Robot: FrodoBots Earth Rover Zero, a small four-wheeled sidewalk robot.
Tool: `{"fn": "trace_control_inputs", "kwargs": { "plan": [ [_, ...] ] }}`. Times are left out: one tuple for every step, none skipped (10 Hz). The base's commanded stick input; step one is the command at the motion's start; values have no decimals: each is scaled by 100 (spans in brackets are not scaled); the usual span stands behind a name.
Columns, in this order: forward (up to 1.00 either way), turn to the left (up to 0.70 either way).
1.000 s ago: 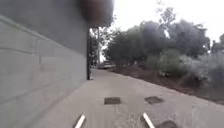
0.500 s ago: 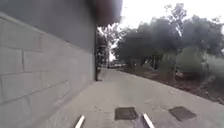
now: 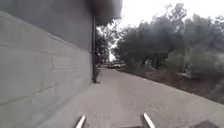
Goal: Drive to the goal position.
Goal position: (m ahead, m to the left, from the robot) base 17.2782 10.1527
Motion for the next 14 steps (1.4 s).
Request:
{"fn": "trace_control_inputs", "kwargs": {
  "plan": [
    [100, -23],
    [100, -23],
    [100, -23],
    [100, -22],
    [100, -15],
    [100, -4],
    [100, 0],
    [100, 0],
    [100, 0],
    [100, 0],
    [100, 0],
    [100, 0],
    [100, 0],
    [100, 0]
  ]
}}
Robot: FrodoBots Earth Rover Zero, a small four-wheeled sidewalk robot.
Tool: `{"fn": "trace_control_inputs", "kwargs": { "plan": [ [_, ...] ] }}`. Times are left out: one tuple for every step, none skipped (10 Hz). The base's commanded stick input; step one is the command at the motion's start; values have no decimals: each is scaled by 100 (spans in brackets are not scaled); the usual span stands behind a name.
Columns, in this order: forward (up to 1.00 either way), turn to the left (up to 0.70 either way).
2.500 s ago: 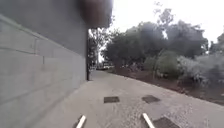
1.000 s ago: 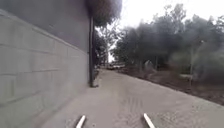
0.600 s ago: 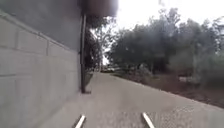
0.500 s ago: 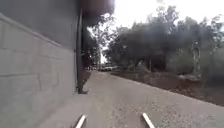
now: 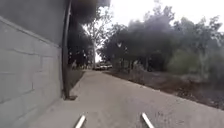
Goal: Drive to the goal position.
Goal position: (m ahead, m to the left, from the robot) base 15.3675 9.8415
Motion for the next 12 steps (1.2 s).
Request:
{"fn": "trace_control_inputs", "kwargs": {
  "plan": [
    [100, 0],
    [100, 0],
    [96, 0],
    [38, 0],
    [0, 0],
    [0, 0],
    [0, 0],
    [0, 0],
    [0, 20],
    [0, 63],
    [0, 100],
    [0, 100]
  ]
}}
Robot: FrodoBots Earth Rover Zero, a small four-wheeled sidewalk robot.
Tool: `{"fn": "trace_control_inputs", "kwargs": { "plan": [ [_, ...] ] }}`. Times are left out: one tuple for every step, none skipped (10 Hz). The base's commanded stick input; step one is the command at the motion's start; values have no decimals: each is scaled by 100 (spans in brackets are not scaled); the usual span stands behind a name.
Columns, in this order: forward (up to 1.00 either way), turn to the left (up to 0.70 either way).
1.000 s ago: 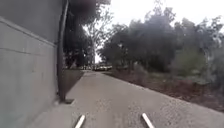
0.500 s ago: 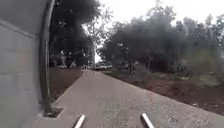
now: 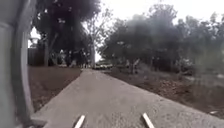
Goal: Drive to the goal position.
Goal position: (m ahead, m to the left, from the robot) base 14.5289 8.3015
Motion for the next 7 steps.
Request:
{"fn": "trace_control_inputs", "kwargs": {
  "plan": [
    [0, 98],
    [0, 39],
    [0, 0],
    [0, 0],
    [0, 0],
    [0, 0],
    [0, 0]
  ]
}}
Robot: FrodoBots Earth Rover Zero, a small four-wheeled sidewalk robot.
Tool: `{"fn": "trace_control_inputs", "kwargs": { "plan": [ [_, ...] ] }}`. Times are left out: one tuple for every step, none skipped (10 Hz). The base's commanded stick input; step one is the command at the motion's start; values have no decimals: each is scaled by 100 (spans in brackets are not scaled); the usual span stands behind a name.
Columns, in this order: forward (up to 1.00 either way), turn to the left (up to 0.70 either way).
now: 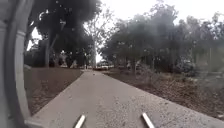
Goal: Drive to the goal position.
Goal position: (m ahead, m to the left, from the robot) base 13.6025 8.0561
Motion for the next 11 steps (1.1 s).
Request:
{"fn": "trace_control_inputs", "kwargs": {
  "plan": [
    [0, 0],
    [0, 0],
    [0, 0],
    [87, 0],
    [99, 0],
    [100, 18],
    [100, 40],
    [100, 40],
    [100, 40],
    [100, 40],
    [100, 40]
  ]
}}
